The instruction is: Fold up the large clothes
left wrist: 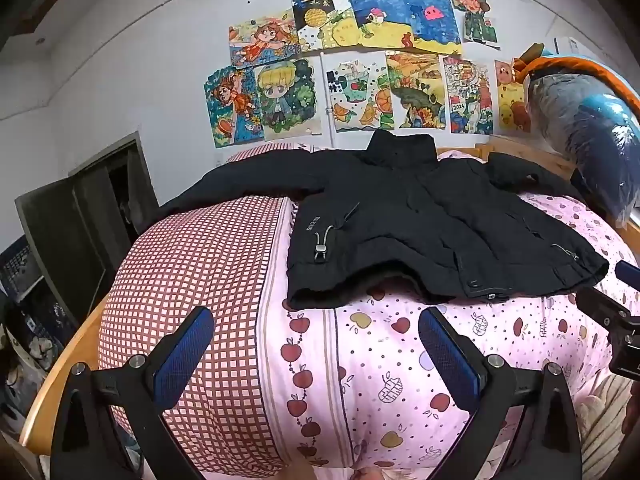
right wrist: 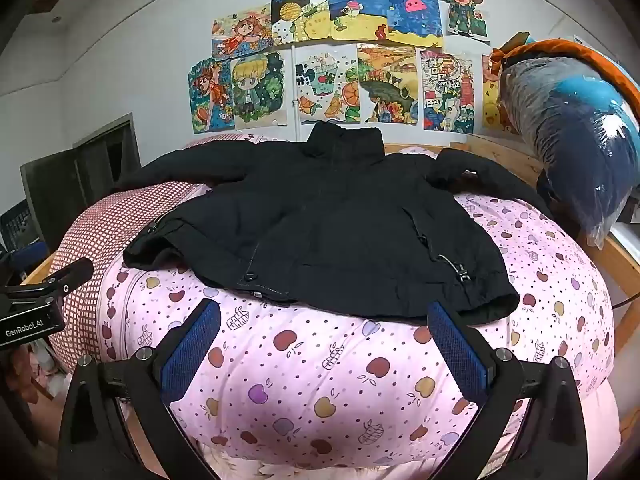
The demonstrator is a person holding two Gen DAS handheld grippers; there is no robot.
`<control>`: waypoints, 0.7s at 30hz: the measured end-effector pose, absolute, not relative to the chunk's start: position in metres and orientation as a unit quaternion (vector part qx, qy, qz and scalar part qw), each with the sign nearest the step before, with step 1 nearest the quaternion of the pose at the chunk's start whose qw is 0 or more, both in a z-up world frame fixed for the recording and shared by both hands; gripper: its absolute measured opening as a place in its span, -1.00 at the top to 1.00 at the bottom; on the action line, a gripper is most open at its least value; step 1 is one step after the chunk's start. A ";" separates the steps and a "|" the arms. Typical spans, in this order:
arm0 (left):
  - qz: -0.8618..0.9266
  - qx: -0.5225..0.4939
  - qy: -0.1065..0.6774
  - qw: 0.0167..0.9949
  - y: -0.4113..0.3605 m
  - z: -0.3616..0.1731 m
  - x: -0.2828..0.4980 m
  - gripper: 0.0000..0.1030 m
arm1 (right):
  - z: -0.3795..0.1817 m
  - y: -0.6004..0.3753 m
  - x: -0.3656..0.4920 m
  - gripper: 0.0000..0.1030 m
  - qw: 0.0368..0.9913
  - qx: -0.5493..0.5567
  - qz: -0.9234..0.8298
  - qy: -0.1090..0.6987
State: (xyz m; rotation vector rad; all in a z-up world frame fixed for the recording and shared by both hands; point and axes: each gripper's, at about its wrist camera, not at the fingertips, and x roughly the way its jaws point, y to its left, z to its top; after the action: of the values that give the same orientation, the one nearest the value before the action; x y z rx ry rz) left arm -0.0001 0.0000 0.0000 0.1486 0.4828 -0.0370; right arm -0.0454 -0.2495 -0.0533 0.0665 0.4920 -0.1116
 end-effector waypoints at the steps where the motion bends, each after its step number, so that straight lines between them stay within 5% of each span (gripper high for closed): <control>1: -0.018 0.074 0.238 0.968 0.000 0.000 0.000 -1.00 | -0.053 -0.250 -0.045 -0.98 0.968 0.033 -0.055 0.244; 21: -0.018 0.077 0.231 0.970 -0.006 0.004 -0.001 -1.00 | -0.051 -0.247 -0.046 -0.98 0.967 0.036 -0.056 0.246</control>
State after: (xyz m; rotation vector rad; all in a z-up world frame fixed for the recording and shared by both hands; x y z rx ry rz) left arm -0.0014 -0.0061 0.0040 0.1561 0.4672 -0.0369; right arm -0.0461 -0.2474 -0.0512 0.0721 0.4978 -0.1136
